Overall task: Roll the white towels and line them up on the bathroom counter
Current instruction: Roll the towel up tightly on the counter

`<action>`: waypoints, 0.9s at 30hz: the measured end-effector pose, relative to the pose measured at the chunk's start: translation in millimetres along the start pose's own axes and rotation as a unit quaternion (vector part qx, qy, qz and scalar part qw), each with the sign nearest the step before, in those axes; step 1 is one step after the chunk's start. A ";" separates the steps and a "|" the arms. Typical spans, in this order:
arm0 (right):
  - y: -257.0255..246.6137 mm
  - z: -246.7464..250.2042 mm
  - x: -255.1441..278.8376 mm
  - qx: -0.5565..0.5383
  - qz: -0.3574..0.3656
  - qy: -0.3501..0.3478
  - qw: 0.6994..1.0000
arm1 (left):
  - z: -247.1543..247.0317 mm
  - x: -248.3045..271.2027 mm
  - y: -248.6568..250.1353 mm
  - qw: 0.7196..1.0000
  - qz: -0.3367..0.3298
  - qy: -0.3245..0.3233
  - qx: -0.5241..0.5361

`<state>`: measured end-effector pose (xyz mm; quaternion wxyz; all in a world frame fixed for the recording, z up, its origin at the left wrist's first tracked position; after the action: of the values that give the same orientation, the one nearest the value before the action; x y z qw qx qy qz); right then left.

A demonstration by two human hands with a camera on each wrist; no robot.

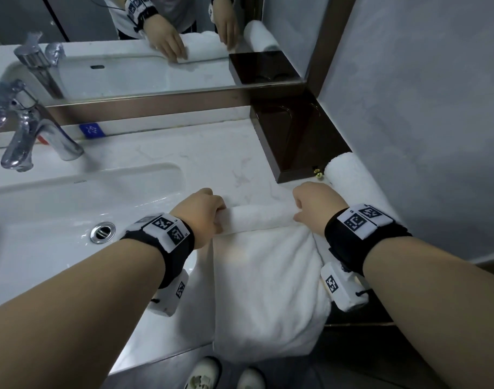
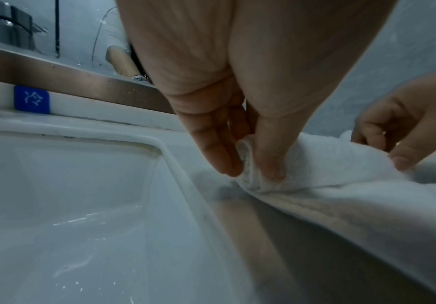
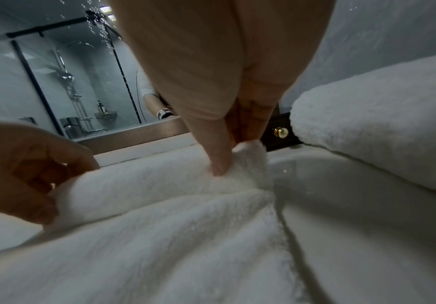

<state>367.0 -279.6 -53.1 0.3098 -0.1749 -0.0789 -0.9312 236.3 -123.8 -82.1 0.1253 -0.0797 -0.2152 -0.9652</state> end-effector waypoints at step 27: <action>3.5 -26.4 28.0 -0.095 0.039 0.100 0.990 | -13.9 -3.1 42.1 0.998 -0.010 -0.065 0.019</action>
<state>340.9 -304.5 -67.0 0.3337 -0.1130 0.0482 -0.9346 249.5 -166.1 -78.5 0.1026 -0.1378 -0.2417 -0.9550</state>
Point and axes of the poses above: each hand's wrist, its own x-axis away from the middle knuckle, its own z-axis out of the back of the hand, y = z × x, the point moved 9 cm from there along -x, towards the middle knuckle, and after that the axes turned 10 degrees about -z, right-handed, at the moved point
